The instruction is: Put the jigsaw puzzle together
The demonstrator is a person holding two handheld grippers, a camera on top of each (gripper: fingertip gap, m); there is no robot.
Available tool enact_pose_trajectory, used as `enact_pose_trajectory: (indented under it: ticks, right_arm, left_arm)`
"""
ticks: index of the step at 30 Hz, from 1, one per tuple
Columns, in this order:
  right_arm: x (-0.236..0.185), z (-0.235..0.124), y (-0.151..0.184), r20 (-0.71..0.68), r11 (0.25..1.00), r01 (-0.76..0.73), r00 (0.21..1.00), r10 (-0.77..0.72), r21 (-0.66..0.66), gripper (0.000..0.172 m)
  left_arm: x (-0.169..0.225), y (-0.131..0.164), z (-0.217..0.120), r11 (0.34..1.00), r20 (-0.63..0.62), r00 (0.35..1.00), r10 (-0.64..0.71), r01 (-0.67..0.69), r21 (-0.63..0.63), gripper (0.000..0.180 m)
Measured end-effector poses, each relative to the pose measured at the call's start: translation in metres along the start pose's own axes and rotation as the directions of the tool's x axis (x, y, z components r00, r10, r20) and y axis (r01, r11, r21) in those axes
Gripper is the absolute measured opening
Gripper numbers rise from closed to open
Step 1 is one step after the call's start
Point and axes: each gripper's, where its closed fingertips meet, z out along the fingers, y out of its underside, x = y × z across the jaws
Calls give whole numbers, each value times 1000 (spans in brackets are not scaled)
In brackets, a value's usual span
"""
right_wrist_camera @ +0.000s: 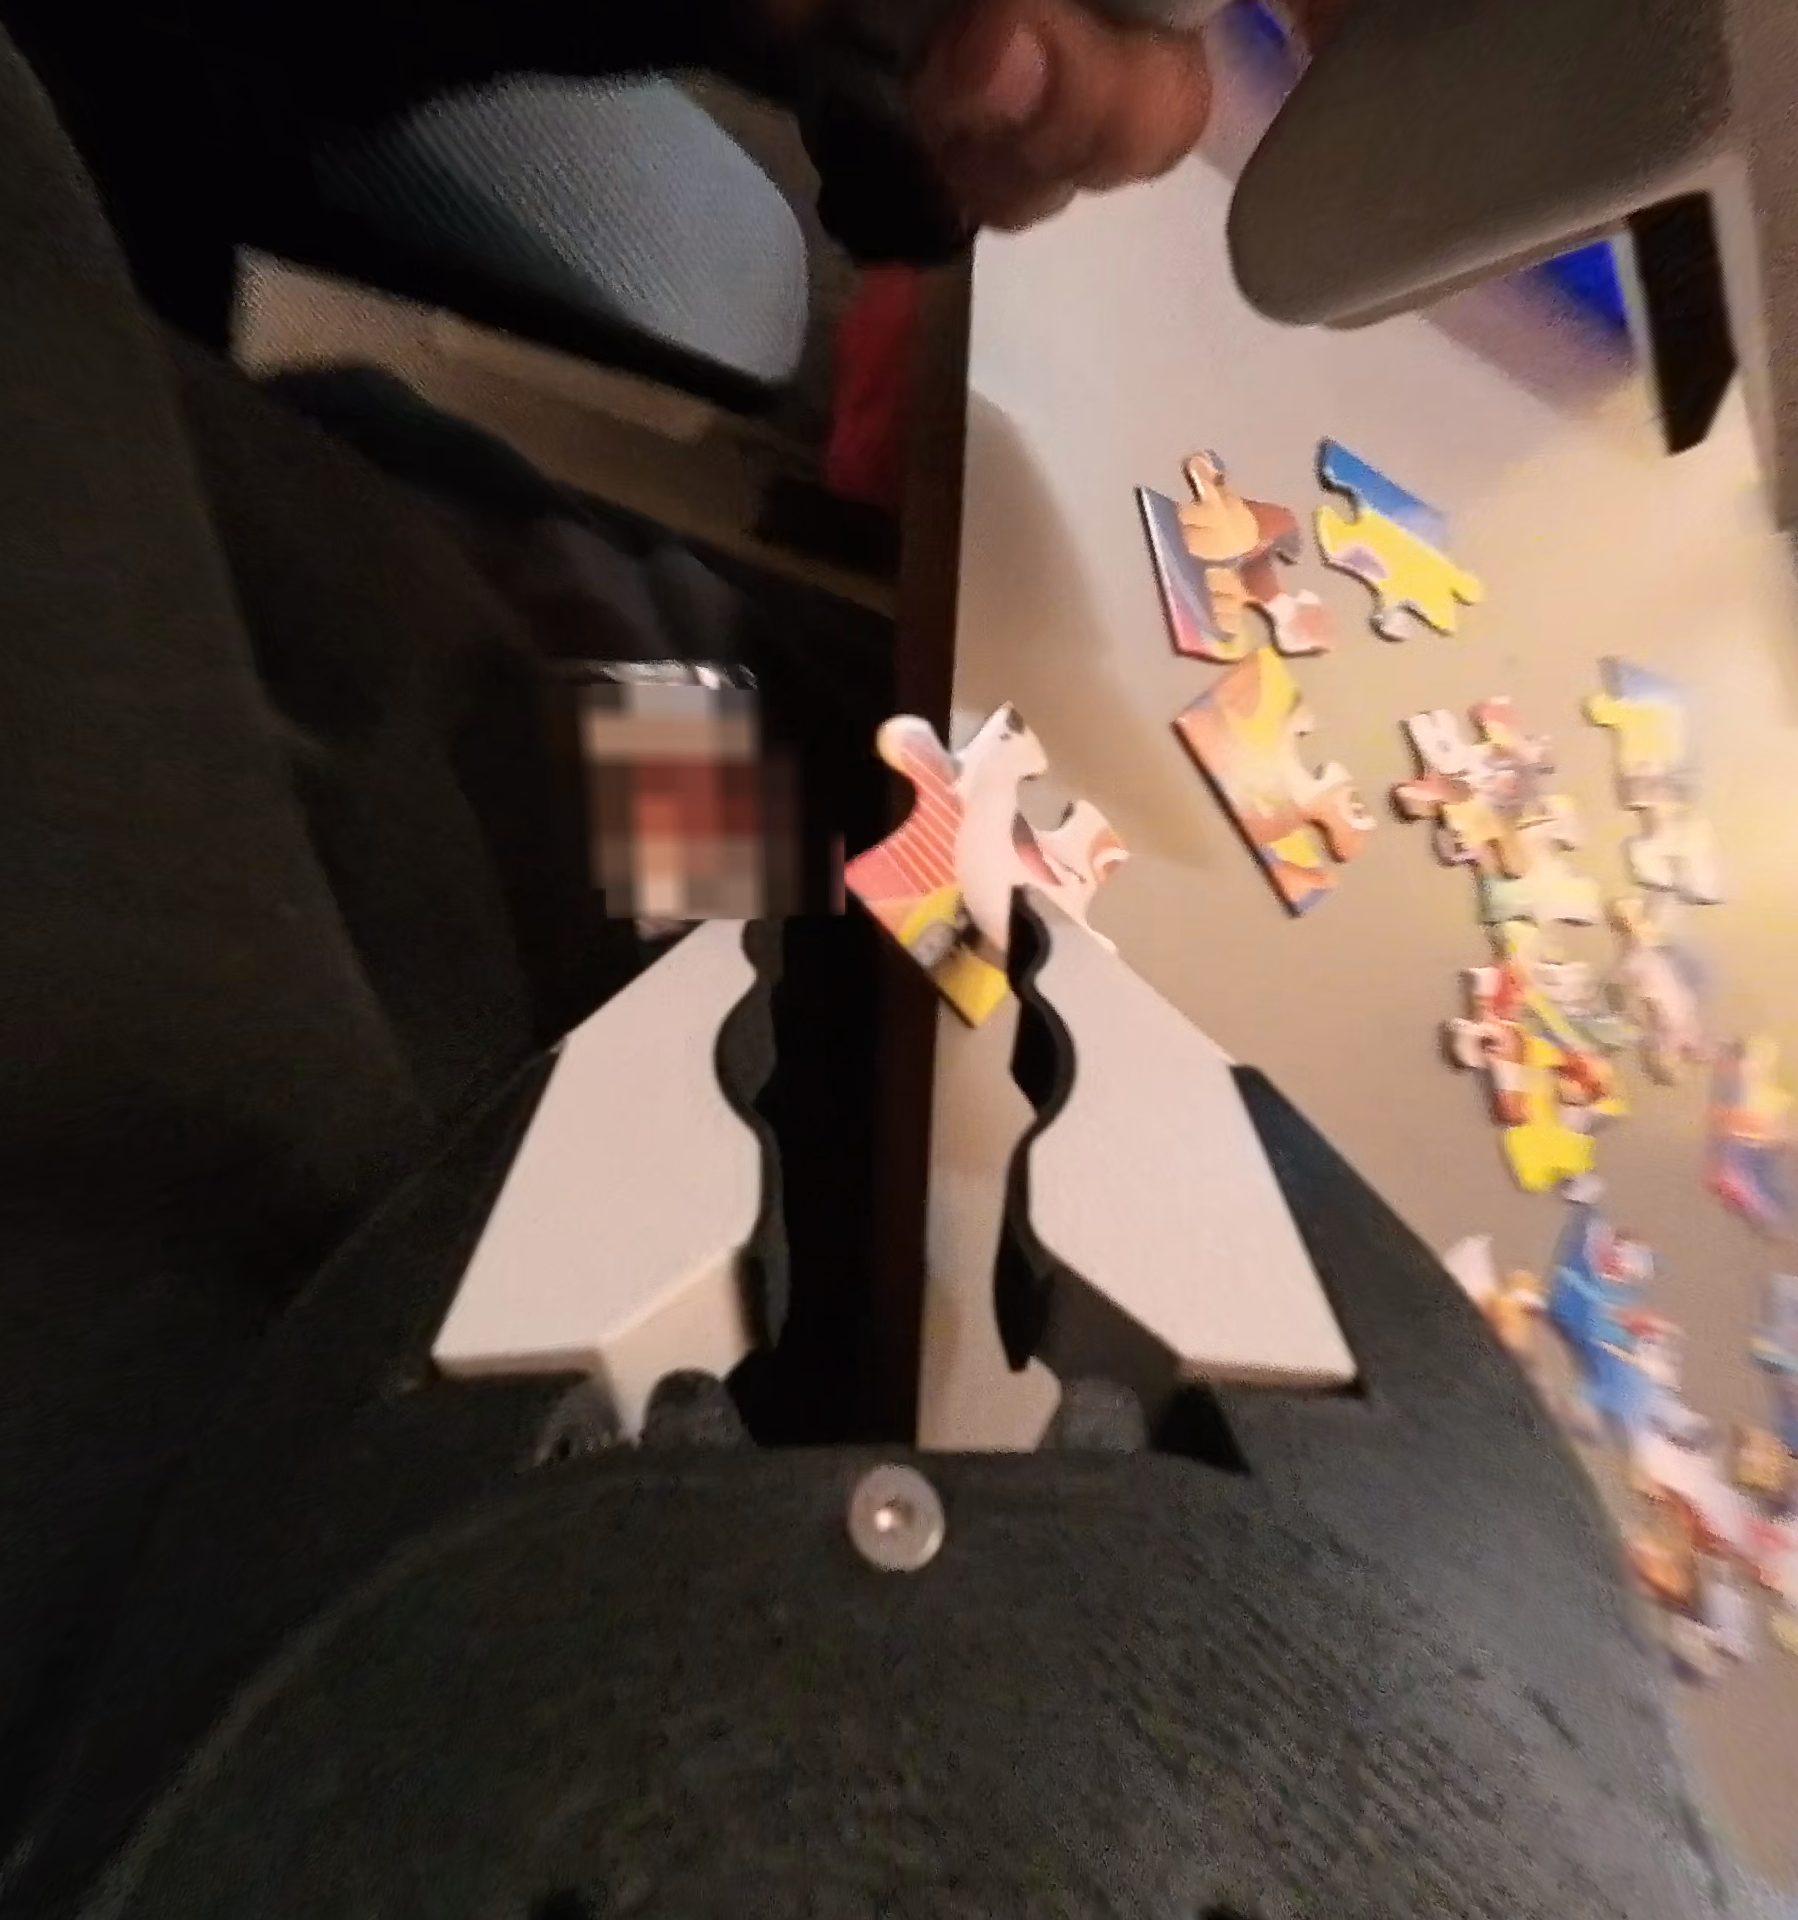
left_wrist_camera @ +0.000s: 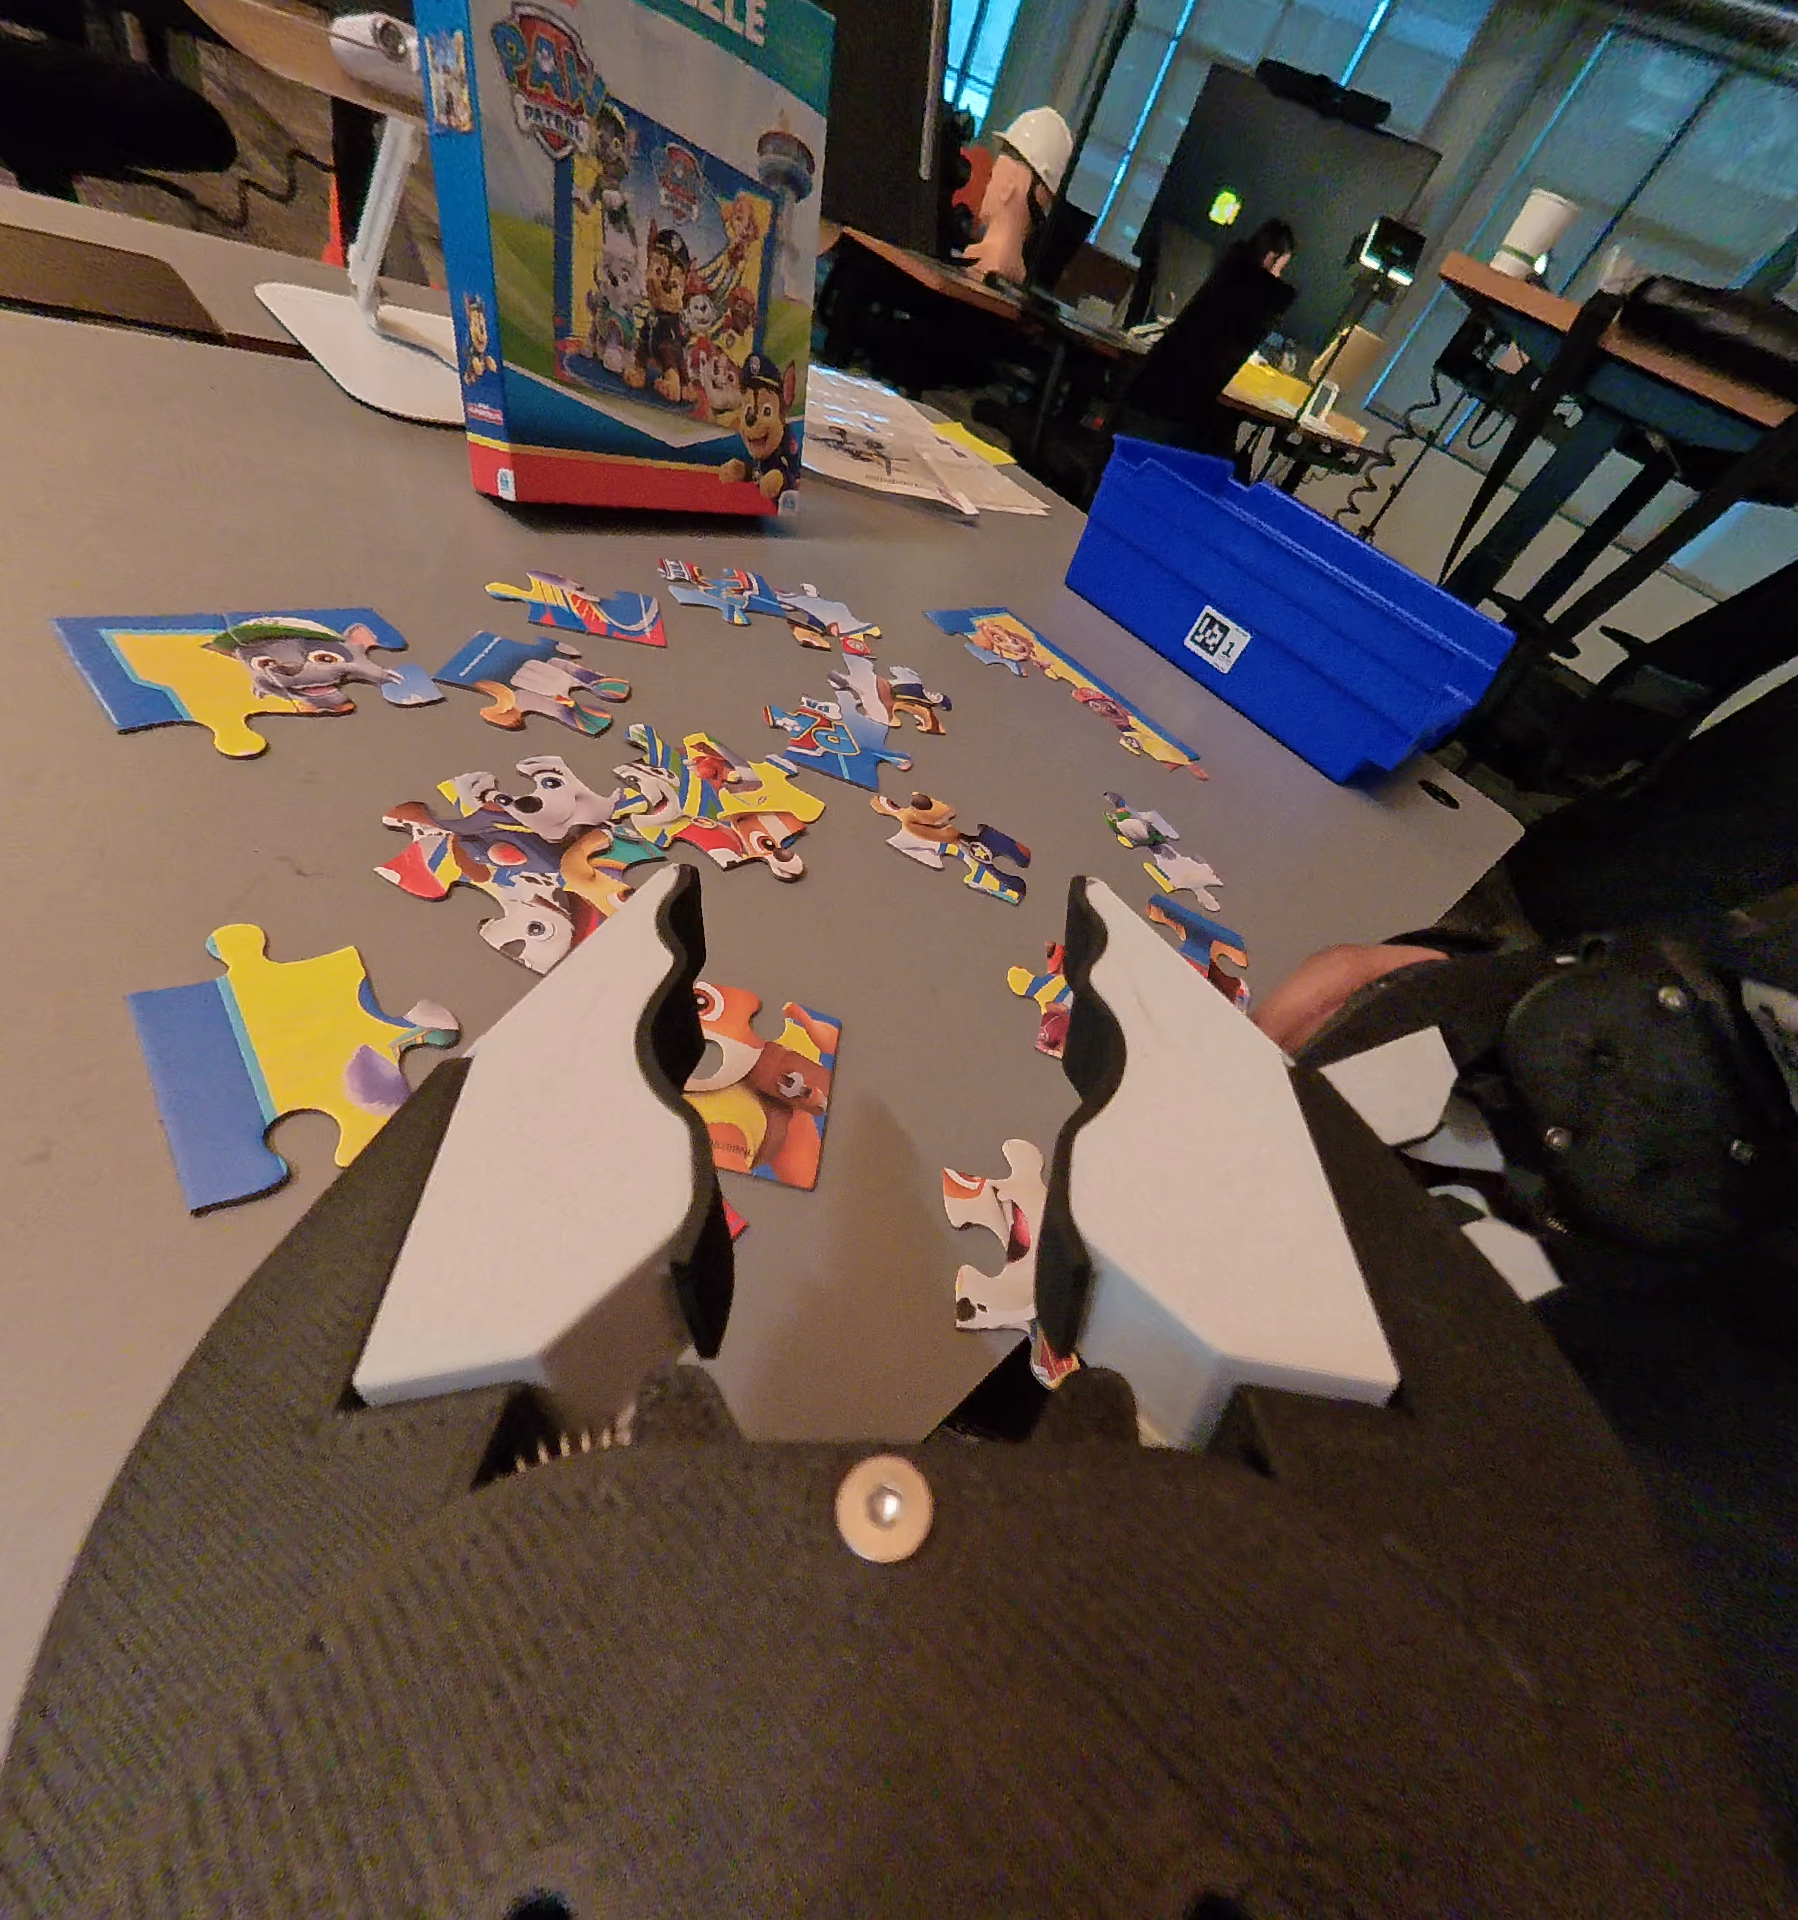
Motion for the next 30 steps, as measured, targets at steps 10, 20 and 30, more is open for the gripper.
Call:
enact_pose_trajectory:
  ticks: [10,20,30]
  right_arm:
    - [22,-18,-17,-253,986,159,957,-145,39,0]
    - [125,-141,72,-634,990,-140,767,96,-20,0]
    - [108,-206,239,-606,760,-245,760,-234,-602,0]
  left_arm:
    - [-18,5,2,998,27,998,-57,57,24,67]
    - [-8,19,17,998,54,997,46,-44,-37,67]
    - [12,14,42,1000,-6,1000,16,-16,-25,65]
